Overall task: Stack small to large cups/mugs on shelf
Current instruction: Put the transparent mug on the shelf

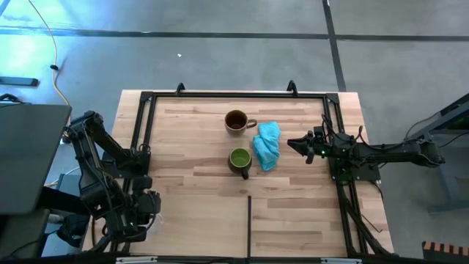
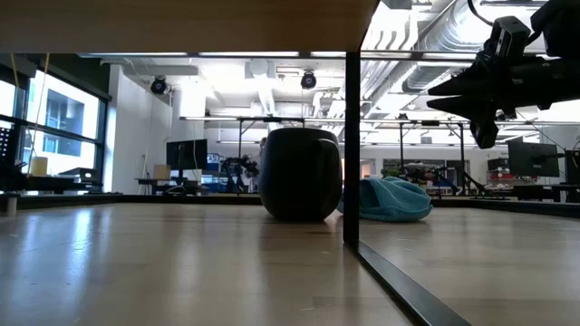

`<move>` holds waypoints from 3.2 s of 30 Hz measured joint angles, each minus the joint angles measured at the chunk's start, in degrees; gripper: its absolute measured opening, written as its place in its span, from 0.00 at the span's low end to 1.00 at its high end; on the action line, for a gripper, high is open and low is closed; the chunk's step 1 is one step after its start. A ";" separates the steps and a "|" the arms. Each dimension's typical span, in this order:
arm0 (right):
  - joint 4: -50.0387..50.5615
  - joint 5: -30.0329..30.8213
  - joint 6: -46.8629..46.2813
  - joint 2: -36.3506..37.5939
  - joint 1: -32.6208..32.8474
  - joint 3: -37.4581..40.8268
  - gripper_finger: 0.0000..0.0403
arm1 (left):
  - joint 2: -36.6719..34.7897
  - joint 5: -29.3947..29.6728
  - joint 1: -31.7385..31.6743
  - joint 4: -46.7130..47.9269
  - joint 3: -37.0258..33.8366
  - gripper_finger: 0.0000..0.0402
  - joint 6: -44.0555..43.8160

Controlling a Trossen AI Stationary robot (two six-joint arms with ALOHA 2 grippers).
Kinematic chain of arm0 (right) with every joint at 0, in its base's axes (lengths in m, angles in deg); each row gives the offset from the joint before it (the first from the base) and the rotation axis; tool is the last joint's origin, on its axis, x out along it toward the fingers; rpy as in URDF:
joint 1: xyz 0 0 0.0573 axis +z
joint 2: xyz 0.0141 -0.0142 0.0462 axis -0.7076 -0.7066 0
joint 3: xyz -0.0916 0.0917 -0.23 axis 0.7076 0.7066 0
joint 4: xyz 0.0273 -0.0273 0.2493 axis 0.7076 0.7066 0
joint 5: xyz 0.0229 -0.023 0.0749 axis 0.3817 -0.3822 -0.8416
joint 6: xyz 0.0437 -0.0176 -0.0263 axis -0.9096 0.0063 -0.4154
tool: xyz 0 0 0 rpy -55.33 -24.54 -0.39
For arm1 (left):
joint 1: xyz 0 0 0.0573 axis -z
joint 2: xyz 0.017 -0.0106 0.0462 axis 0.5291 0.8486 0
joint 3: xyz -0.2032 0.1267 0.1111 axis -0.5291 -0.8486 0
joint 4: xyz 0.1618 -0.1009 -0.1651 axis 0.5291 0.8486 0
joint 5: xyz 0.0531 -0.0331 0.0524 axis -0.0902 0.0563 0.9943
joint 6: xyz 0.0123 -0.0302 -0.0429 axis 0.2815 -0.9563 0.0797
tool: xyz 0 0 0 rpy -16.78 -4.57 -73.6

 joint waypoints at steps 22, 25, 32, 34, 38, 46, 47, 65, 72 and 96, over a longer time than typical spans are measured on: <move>0.00 -0.03 -0.57 0.00 0.00 0.00 0.20 | -0.02 1.24 0.00 -0.80 0.00 0.25 -2.70; -0.02 -0.04 -0.57 0.00 0.00 0.00 0.20 | -0.02 1.27 0.00 -0.80 0.00 0.25 -2.89; -0.02 -0.04 -0.57 0.00 0.00 0.00 0.20 | -0.02 1.32 0.00 -0.82 0.00 0.25 -2.99; -0.02 -0.04 -0.57 0.00 0.00 -0.02 0.20 | -0.02 1.72 0.00 -0.95 0.00 0.25 -3.01; -0.02 -0.04 -0.57 -0.01 0.00 -0.01 0.20 | -0.02 2.42 0.00 -1.21 0.00 0.25 -3.02; -0.02 -0.03 -1.44 -0.01 0.00 0.00 0.20 | -0.02 2.42 0.00 -1.86 0.00 0.25 -2.52; -0.02 -0.04 -1.44 0.00 0.00 -0.02 0.20 | -0.02 2.42 0.00 -2.07 0.00 0.25 -2.39; -0.02 -0.12 -1.44 -0.01 0.02 -0.01 0.20 | -0.02 1.07 0.00 -1.29 0.00 0.25 -1.05; -0.02 -0.28 -1.43 -0.01 0.01 -0.01 0.20 | -0.02 1.07 0.00 -0.72 0.00 0.25 -0.96; 0.00 -0.26 -1.22 0.00 0.00 -0.02 0.20 | -0.02 1.09 0.00 -3.70 0.00 0.25 4.04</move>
